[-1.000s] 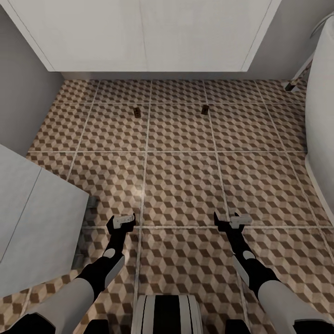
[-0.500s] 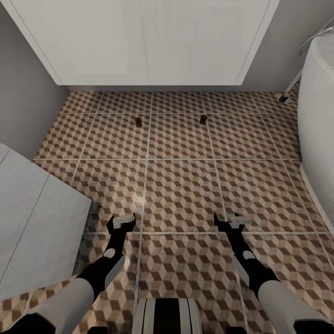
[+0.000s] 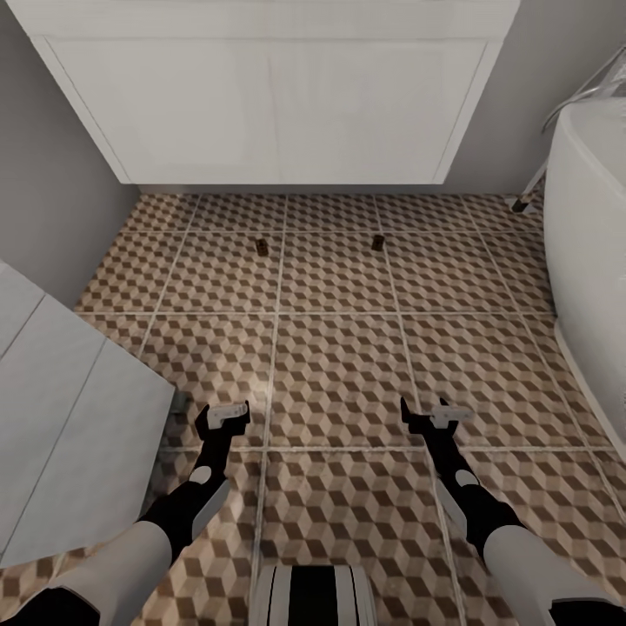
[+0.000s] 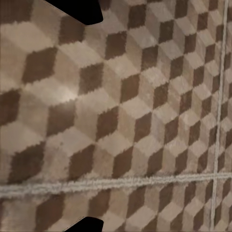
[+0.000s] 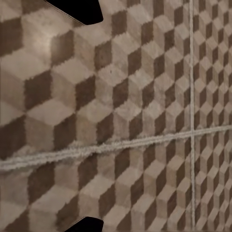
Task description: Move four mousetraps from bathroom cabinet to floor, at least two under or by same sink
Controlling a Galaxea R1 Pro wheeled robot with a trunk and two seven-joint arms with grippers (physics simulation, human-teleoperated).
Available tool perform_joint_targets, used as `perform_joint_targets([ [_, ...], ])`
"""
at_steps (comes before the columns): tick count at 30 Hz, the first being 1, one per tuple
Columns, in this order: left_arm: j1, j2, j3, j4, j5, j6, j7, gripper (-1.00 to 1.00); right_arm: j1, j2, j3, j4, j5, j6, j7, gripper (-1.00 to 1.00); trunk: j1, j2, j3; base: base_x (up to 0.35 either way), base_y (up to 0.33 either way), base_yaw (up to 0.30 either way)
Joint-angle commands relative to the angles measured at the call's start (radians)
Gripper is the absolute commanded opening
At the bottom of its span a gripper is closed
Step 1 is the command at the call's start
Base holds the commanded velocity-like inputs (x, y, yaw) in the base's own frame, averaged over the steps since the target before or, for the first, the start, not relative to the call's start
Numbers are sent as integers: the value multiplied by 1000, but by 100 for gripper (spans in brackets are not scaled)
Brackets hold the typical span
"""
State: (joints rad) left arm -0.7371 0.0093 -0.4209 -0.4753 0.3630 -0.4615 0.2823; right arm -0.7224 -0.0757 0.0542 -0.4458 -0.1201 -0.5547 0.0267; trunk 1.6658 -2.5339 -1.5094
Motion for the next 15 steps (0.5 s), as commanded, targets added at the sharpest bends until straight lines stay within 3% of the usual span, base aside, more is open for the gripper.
perform_joint_targets([
  [1, -1, 0, -7, 1, 5, -3, 8, 100, 0, -1, 6, 1, -11, -3, 3, 100, -1, 0, 3, 0, 0, 0],
  [15, -1, -10, -7, 43, 8, -2, 4, 100, 0, -1, 7, 5, -19, 1, 4, 100, -7, 3, 58, 0, 0, 0],
])
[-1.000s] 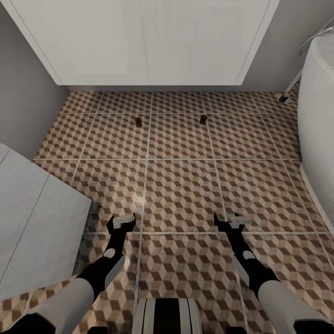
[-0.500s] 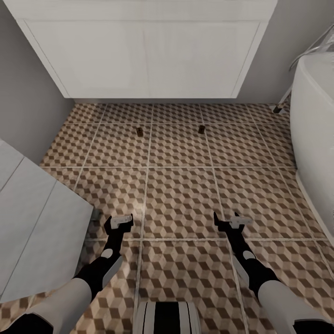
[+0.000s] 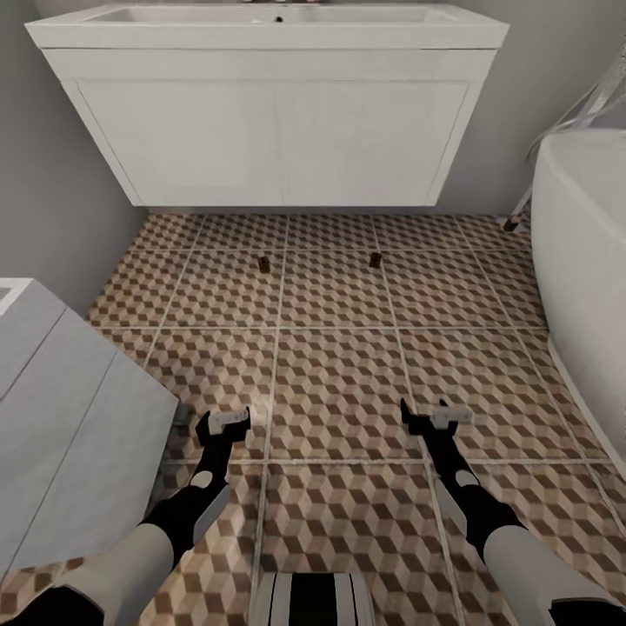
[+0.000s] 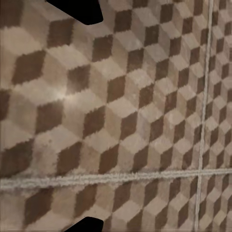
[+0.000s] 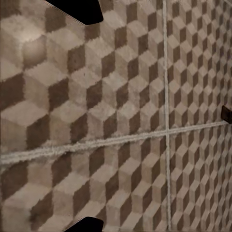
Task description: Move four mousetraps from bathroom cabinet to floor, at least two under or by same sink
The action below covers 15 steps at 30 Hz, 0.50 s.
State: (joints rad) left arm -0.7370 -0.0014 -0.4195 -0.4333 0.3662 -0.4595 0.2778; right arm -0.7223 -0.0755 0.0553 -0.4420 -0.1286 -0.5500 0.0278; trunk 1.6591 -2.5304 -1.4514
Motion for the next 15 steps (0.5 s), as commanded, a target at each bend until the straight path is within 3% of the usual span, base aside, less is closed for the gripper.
perform_joint_targets([
  [1, -1, 0, -8, 5, 5, -4, 8, 100, 0, -1, 5, 1, -11, -3, 3, 100, -1, 0, 3, 0, 0, 0],
  [9, -1, 1, -3, 73, 7, -5, 8, 100, 0, -1, 6, 67, -11, -2, 3, 100, -4, 2, 34, 0, 0, 0],
  [11, -1, 4, -3, 150, 11, -7, 8, 100, 0, -1, 6, 128, -10, -4, 3, 100, -5, 2, 42, 0, 0, 0],
  [15, -1, 4, -2, 196, 12, -8, 8, 100, 1, -1, 6, 163, -10, -5, 3, 100, -7, 3, 58, 0, 0, 0],
])
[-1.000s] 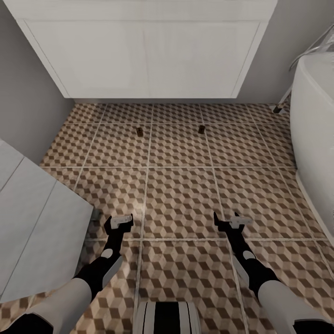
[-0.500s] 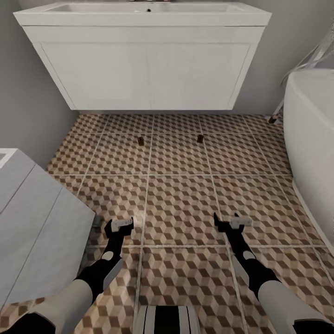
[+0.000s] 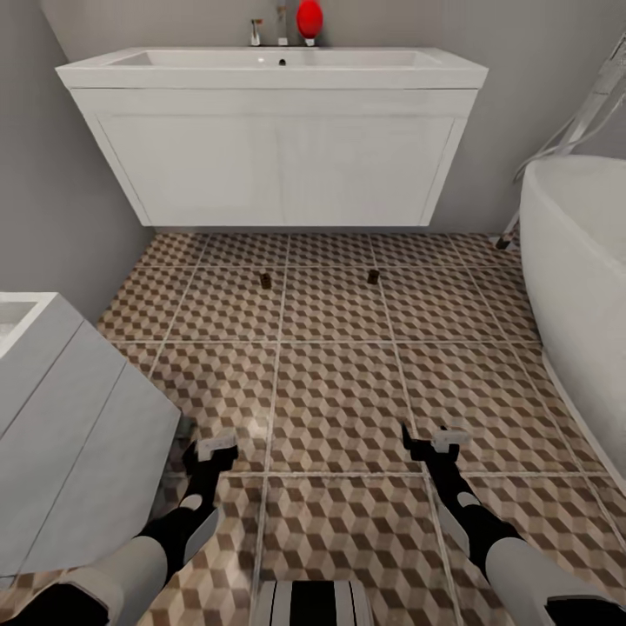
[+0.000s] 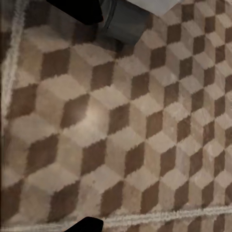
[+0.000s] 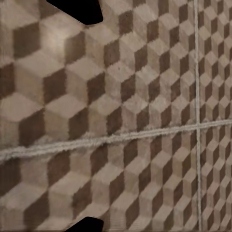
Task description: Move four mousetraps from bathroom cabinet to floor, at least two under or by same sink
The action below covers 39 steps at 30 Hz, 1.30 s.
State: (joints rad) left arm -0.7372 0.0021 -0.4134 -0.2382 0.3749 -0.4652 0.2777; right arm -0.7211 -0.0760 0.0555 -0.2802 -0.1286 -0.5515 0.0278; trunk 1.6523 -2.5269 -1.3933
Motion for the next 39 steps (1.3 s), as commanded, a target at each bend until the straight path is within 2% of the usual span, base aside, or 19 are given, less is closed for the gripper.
perform_joint_targets([
  [1, -1, 1, -8, 11, 4, -3, 8, 100, 0, -1, 6, 18, -11, -4, 3, 100, -1, 0, 3, 0, 0, 0],
  [16, 4, 2, -8, 91, 6, -6, 9, 100, 3, -1, 6, 168, -9, -8, 3, 100, -7, 4, 61, 0, 0, 0],
  [39, 19, -7, -8, 253, 9, -13, 8, 100, 11, -1, 6, 309, -6, -9, 3, 100, -18, 9, 150, 0, 0, 0],
])
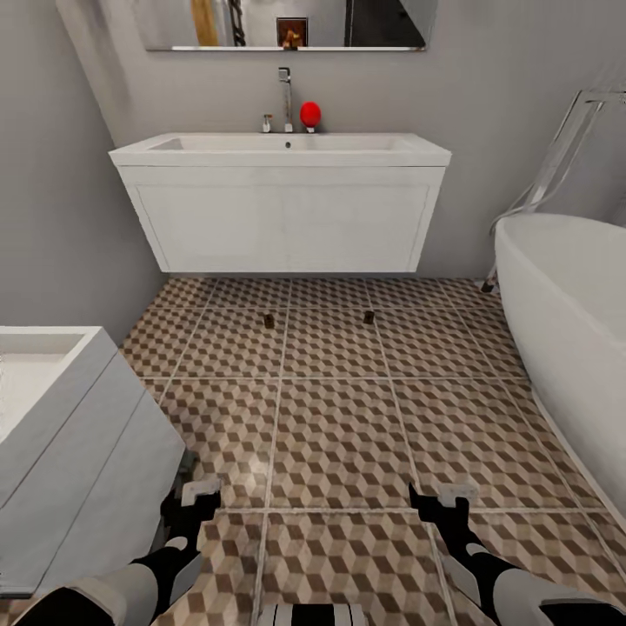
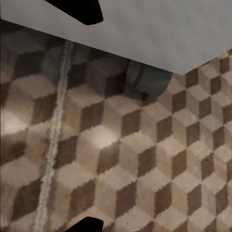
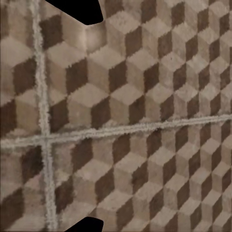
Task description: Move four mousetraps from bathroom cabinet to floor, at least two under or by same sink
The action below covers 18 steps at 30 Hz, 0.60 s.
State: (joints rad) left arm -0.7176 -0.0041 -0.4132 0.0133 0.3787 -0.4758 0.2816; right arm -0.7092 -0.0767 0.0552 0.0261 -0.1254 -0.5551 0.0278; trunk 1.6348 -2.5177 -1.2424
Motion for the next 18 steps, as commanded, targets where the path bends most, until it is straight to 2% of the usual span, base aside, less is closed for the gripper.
perform_joint_targets([
  [1, 2, 0, -9, 4, 5, -3, 4, 100, -1, 0, 6, 6, -10, -5, 3, 100, -1, 0, 3, 0, 0, 0],
  [7, 29, -2, -9, 11, 16, -4, 4, 100, 0, 0, 6, 23, -10, -5, 3, 100, -3, 1, 26, 0, 0, 0],
  [8, 42, -4, -9, 12, 52, -5, 0, 100, 4, -1, 6, 25, -10, -5, 3, 100, -4, 2, 30, 0, 0, 0],
  [18, 47, -15, -9, 13, 67, -5, -45, 100, 6, -1, 6, 26, -8, -5, 3, 100, -8, 4, 69, 0, 0, 0],
])
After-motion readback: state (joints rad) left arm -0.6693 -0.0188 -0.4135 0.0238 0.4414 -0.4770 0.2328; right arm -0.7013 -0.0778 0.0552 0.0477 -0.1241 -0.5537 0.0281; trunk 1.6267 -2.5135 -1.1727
